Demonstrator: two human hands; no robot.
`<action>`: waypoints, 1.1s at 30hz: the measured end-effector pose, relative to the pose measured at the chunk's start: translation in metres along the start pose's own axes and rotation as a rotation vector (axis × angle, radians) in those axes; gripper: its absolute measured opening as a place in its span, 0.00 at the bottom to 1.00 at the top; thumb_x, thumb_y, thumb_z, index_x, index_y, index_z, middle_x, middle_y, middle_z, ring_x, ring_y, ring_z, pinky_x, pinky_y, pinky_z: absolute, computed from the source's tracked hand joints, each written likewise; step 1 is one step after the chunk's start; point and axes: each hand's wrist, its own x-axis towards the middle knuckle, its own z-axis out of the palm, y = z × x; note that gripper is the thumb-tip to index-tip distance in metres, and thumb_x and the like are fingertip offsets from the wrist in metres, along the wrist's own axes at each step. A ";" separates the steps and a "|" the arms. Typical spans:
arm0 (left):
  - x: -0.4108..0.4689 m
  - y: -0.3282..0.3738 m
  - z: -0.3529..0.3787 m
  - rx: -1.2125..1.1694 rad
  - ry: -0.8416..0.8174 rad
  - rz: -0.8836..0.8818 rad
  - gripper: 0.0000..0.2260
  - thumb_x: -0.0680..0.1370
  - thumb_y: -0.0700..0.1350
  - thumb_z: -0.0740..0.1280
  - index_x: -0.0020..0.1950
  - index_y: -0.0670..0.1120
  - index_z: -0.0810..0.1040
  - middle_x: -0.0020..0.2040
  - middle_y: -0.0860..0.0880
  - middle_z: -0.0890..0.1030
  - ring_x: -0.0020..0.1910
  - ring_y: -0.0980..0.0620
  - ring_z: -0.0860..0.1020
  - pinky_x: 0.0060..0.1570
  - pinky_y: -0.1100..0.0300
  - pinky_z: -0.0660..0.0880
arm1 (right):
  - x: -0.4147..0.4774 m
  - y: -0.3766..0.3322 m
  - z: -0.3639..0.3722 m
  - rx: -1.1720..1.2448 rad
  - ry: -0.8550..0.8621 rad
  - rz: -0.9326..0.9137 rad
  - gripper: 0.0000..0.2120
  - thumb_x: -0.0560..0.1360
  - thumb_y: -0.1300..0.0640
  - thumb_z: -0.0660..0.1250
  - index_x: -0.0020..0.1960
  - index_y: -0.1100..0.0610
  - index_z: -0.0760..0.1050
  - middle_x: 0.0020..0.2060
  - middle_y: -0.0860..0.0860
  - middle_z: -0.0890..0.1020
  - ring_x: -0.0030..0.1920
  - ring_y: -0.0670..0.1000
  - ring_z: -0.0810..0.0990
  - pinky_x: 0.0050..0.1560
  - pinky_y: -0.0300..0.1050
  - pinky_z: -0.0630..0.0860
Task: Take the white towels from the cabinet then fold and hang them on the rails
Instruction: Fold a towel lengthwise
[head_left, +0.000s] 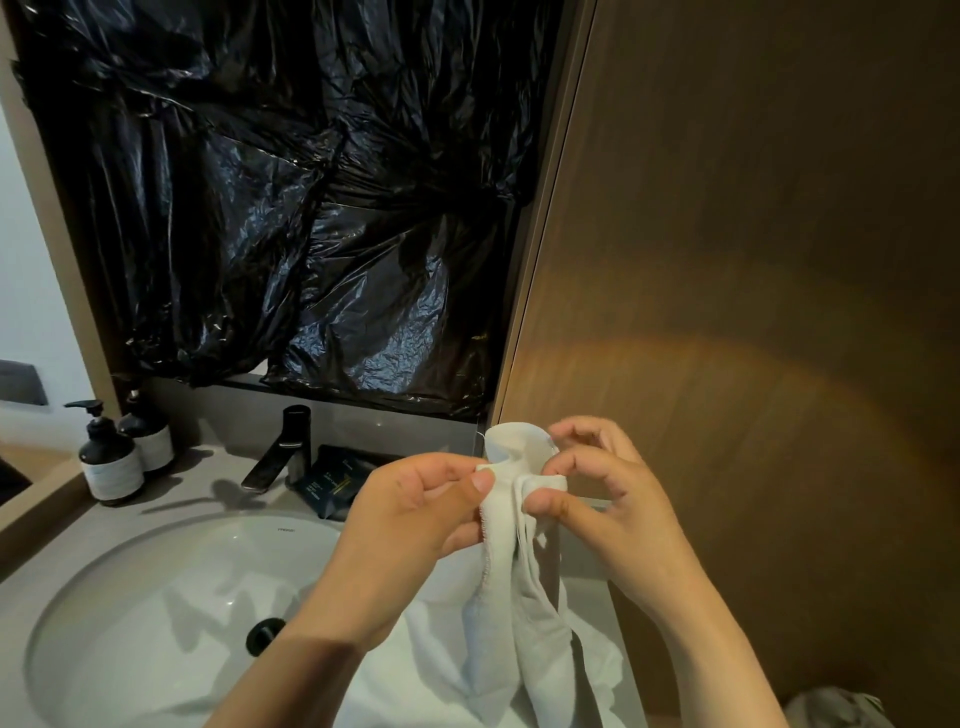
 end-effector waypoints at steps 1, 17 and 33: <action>0.001 0.000 0.000 -0.004 0.004 -0.001 0.08 0.78 0.39 0.65 0.52 0.39 0.83 0.46 0.41 0.85 0.47 0.44 0.84 0.45 0.59 0.81 | -0.001 0.000 0.000 -0.008 0.007 -0.019 0.10 0.63 0.41 0.73 0.36 0.47 0.80 0.51 0.39 0.78 0.59 0.41 0.73 0.56 0.33 0.68; -0.001 0.007 0.018 -0.080 0.014 0.011 0.08 0.77 0.41 0.67 0.51 0.39 0.83 0.44 0.39 0.85 0.42 0.46 0.83 0.46 0.54 0.79 | -0.020 -0.029 -0.019 0.017 0.016 -0.154 0.09 0.71 0.44 0.67 0.41 0.48 0.82 0.39 0.43 0.81 0.43 0.46 0.77 0.43 0.31 0.70; -0.012 0.009 0.024 0.075 -0.059 0.090 0.11 0.73 0.34 0.71 0.55 0.41 0.82 0.48 0.46 0.86 0.51 0.49 0.84 0.55 0.55 0.79 | -0.017 -0.013 0.003 0.024 0.169 -0.127 0.10 0.72 0.41 0.65 0.44 0.45 0.81 0.41 0.42 0.81 0.48 0.48 0.77 0.46 0.44 0.71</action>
